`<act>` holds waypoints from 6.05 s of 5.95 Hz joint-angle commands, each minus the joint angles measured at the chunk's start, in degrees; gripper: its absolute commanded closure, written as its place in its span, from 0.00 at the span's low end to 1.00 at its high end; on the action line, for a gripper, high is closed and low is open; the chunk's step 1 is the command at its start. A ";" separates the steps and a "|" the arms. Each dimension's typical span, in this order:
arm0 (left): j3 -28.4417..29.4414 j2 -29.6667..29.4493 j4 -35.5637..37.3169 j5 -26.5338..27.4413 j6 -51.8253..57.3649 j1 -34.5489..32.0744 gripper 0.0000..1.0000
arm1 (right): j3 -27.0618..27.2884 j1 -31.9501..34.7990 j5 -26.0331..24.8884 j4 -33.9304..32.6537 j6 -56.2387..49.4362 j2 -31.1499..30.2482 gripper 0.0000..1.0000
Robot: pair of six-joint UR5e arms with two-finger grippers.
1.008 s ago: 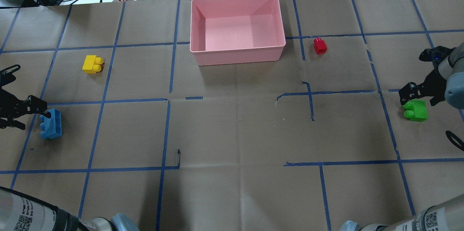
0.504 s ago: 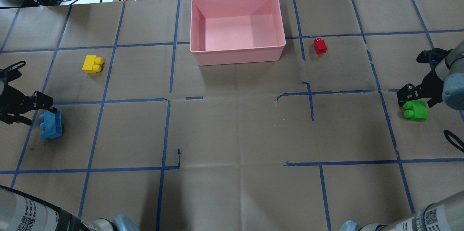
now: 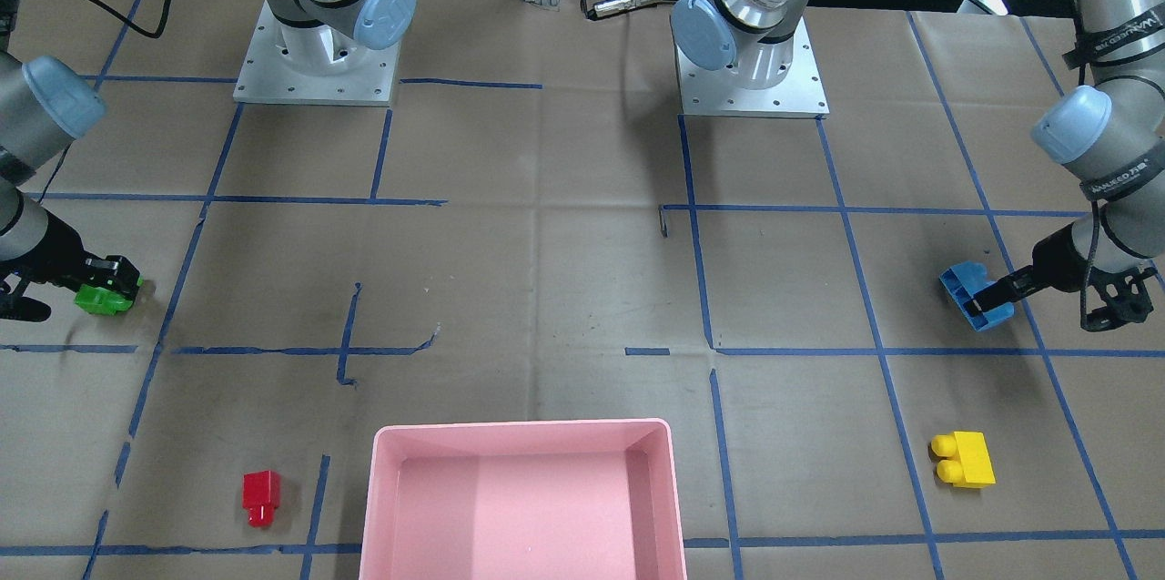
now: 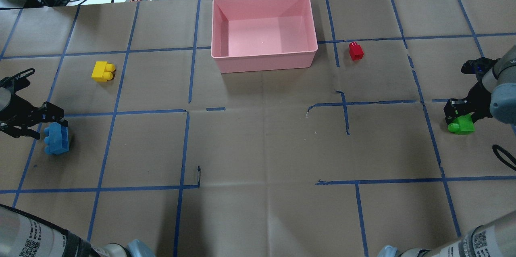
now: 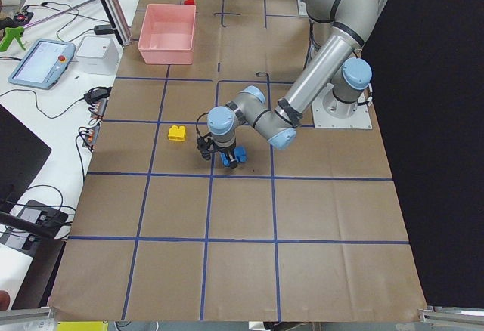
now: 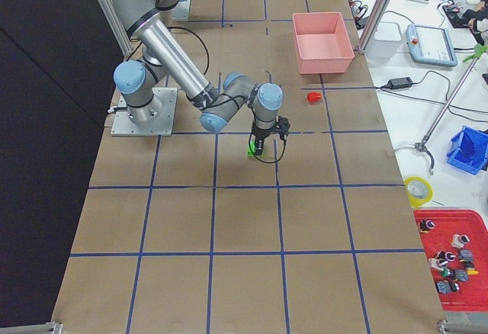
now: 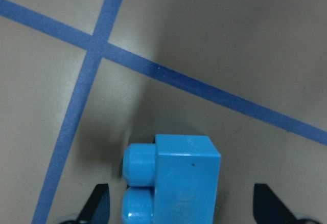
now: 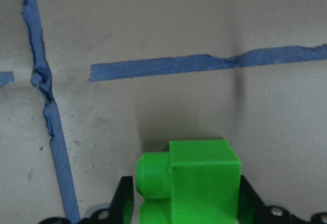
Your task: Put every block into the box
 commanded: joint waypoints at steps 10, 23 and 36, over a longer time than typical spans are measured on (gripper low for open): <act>4.20 3.34 -7.58 3.16 0.07 -0.12 0.75 | -46.28 38.35 31.03 4.56 32.14 17.32 0.96; 61.91 -18.28 -35.41 -6.40 -20.62 -50.10 0.72 | -25.59 26.34 8.91 -4.58 15.57 8.81 0.04; 49.70 -7.29 -34.09 -3.96 -7.31 -30.14 0.00 | -31.22 27.22 11.52 5.39 17.60 8.53 0.93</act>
